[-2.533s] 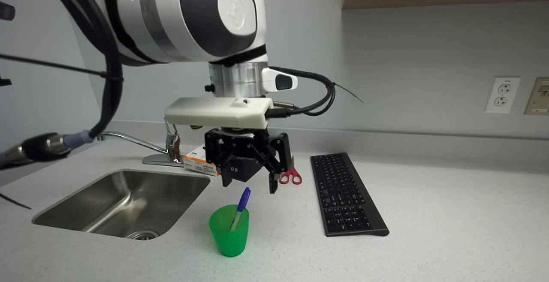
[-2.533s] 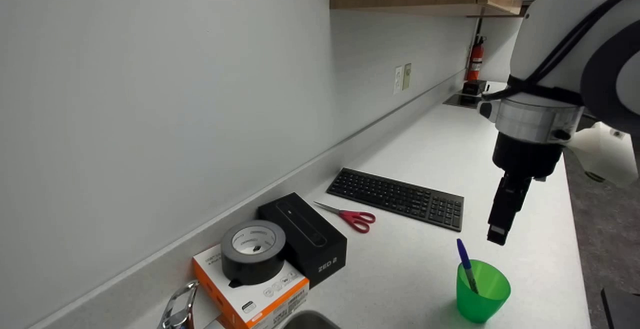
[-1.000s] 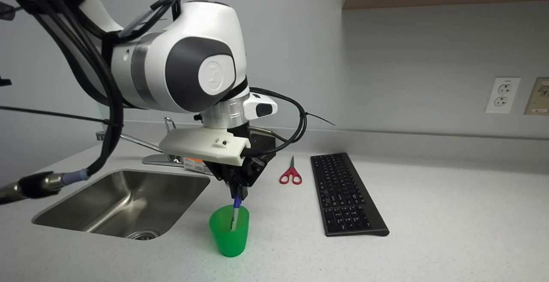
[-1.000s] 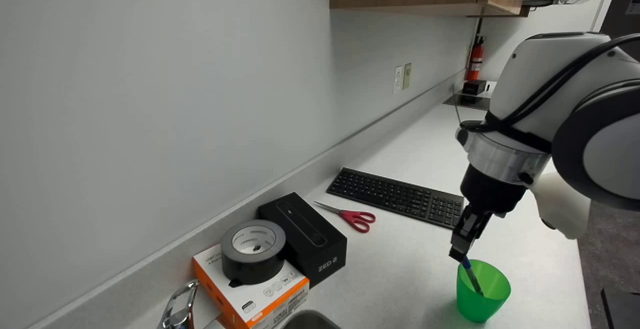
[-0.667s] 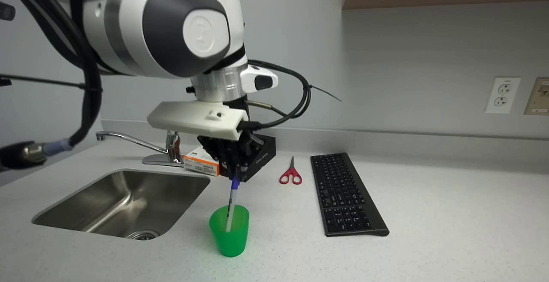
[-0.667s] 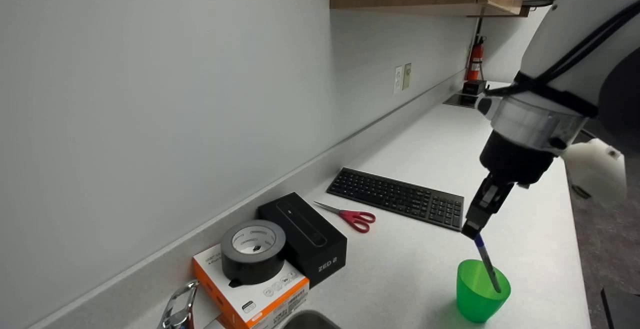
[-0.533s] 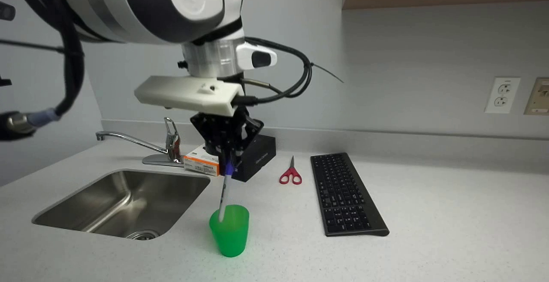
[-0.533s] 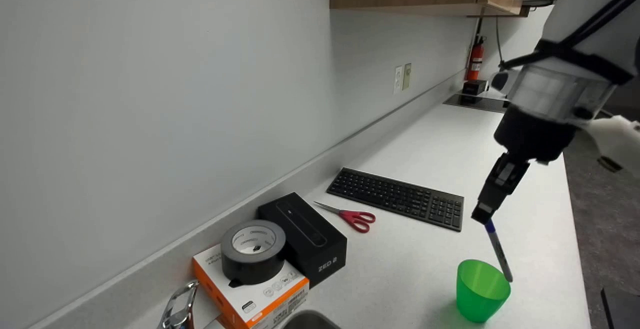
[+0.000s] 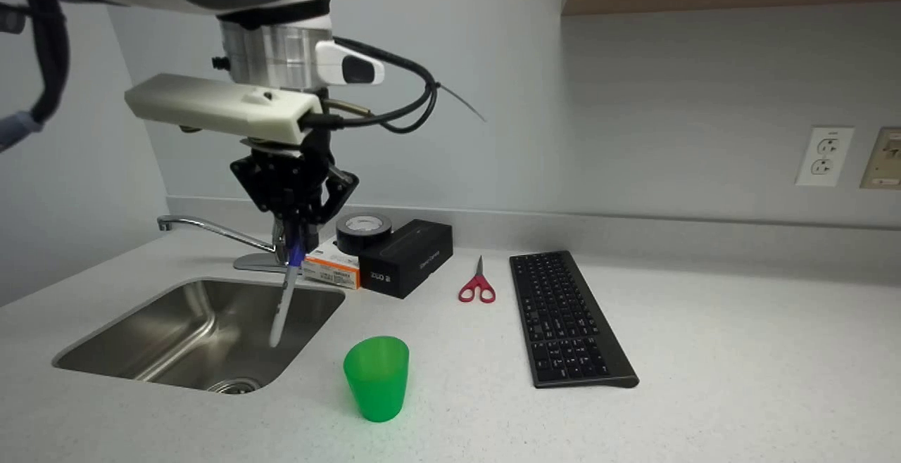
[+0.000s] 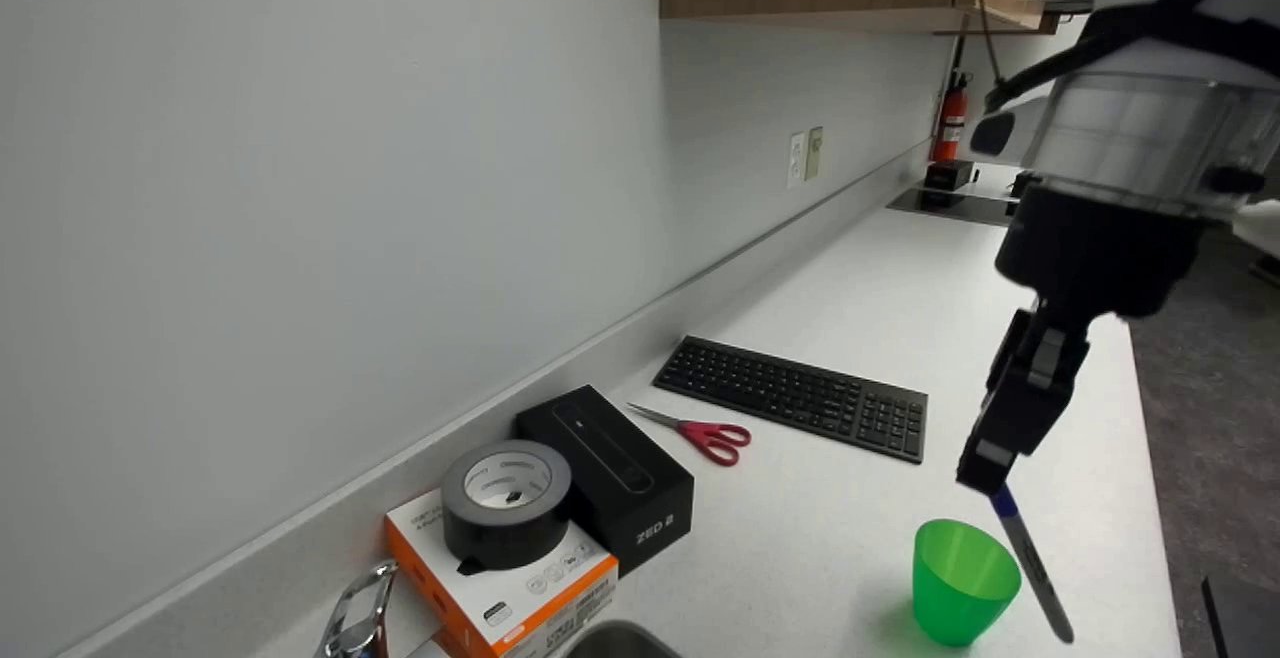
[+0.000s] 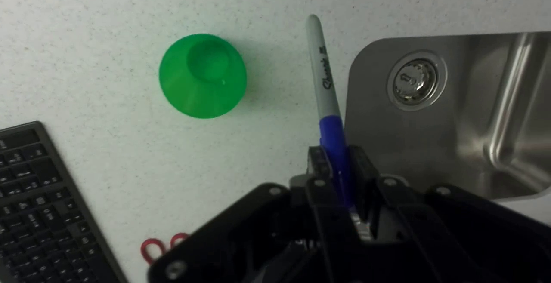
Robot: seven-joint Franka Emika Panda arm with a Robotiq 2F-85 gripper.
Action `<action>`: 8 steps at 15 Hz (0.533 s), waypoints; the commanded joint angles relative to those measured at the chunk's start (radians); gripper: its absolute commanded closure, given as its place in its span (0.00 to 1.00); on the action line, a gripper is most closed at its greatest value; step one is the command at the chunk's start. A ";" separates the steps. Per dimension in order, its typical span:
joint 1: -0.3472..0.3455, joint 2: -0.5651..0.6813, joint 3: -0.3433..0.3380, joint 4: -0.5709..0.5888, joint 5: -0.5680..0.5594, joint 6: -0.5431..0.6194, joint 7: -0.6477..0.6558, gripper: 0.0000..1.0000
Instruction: Pick up the pen from the green cup and put it on the table.
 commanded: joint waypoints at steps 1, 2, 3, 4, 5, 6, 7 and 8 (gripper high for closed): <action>0.039 0.208 0.044 0.042 0.025 0.109 0.018 0.96; 0.038 0.257 0.056 0.050 0.011 0.142 0.026 0.96; 0.033 0.308 0.063 0.060 -0.001 0.171 0.029 0.96; 0.026 0.355 0.067 0.072 -0.014 0.197 0.030 0.96; 0.019 0.400 0.067 0.089 -0.022 0.217 0.028 0.96; 0.014 0.444 0.065 0.107 -0.034 0.233 0.033 0.96; 0.006 0.490 0.060 0.129 -0.048 0.247 0.041 0.96; 0.001 0.528 0.055 0.149 -0.059 0.258 0.048 0.96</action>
